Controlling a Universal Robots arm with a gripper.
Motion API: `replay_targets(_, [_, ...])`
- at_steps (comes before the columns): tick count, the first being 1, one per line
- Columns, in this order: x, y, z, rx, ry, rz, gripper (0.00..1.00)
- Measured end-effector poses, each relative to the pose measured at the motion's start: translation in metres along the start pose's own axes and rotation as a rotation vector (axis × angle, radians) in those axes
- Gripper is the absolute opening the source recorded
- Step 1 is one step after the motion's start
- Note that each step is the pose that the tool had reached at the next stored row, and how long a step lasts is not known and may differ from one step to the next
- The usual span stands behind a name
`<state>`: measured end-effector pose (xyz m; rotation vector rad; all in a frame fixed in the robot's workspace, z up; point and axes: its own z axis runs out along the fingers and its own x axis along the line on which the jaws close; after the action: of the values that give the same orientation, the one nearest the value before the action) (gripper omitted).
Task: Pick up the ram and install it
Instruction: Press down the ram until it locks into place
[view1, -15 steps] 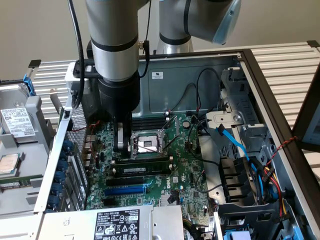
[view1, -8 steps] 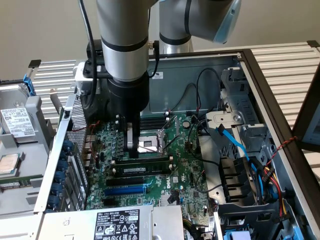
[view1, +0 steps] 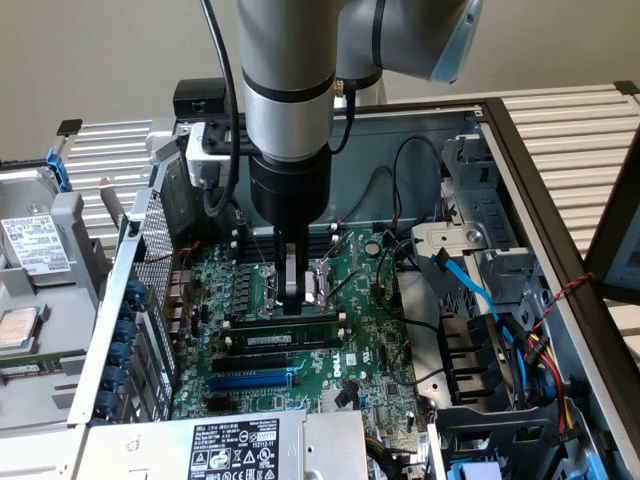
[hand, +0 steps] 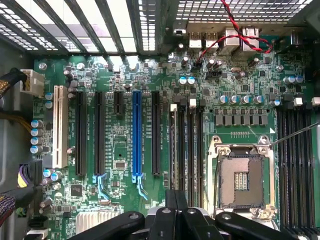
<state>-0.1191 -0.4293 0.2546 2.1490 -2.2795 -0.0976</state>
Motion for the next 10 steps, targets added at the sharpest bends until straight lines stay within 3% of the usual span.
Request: replay_targets(10, [0.0,-0.0003,0.0,0.0002,-0.0003,0.007,0.12])
